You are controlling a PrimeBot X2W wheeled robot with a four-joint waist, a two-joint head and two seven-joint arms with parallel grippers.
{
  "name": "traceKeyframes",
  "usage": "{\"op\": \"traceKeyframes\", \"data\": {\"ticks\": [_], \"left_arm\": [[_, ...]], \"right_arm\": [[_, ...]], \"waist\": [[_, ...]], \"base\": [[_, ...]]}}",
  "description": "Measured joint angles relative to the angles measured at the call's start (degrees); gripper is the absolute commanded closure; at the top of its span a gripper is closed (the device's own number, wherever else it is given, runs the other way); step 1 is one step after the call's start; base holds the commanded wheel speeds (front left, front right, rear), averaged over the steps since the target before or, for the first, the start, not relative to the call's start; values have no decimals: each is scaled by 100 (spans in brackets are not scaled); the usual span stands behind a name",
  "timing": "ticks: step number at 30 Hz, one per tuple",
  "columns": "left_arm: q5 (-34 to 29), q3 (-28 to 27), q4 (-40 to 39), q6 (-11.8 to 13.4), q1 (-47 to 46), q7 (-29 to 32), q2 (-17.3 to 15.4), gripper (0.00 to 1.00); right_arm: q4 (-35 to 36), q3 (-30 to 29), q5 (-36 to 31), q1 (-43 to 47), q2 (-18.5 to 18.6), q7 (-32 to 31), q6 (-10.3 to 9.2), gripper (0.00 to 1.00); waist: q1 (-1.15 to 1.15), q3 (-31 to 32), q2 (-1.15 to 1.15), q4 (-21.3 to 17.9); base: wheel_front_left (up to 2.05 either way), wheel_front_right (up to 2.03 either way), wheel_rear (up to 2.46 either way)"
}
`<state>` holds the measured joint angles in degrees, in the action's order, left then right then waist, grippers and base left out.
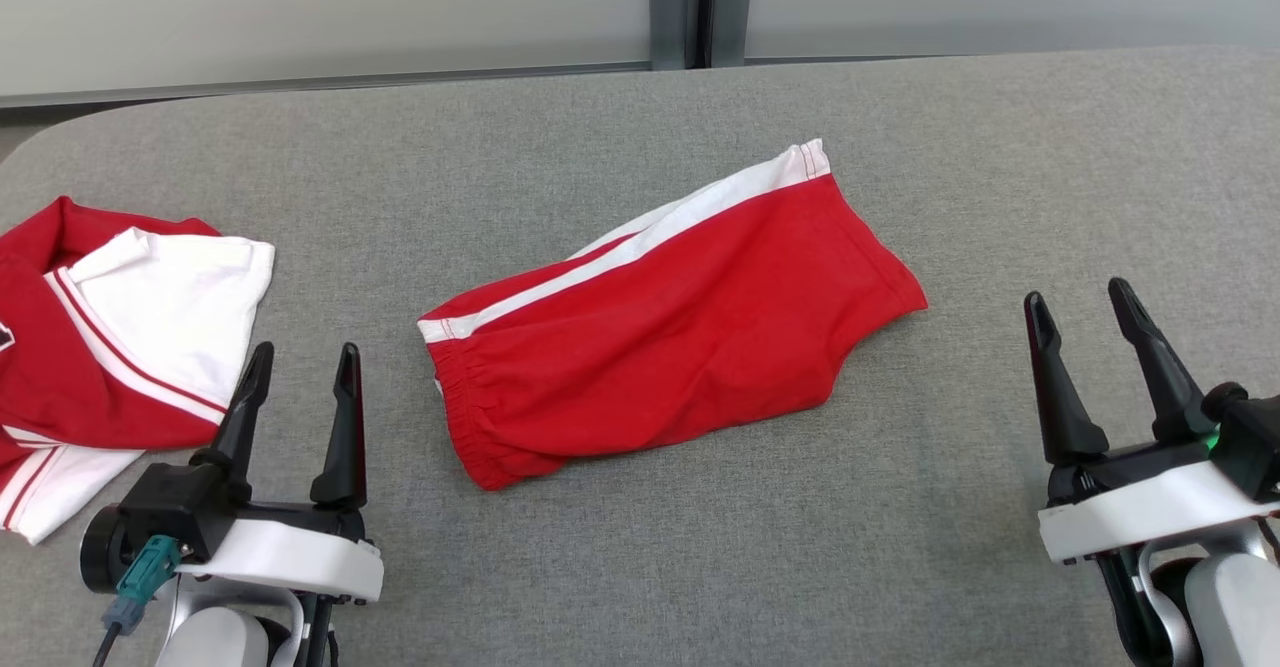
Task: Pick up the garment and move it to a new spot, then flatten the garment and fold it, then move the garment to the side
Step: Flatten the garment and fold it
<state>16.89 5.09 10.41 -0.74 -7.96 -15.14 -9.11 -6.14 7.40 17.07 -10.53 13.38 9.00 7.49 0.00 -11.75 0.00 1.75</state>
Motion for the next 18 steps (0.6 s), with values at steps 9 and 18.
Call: {"op": "traceKeyframes", "data": {"ticks": [9,18], "left_arm": [[24,64,101,-21,87,7,12,0],[34,109,168,-22,36,8,-23,0]], "right_arm": [[481,-177,-73,445,-148,-347,0,0],[548,-270,-118,472,-190,-421,0,0]], "waist": [[0,109,0,-32],[0,88,0,-47]], "base": [[0,0,0],[0,0,0]]}}
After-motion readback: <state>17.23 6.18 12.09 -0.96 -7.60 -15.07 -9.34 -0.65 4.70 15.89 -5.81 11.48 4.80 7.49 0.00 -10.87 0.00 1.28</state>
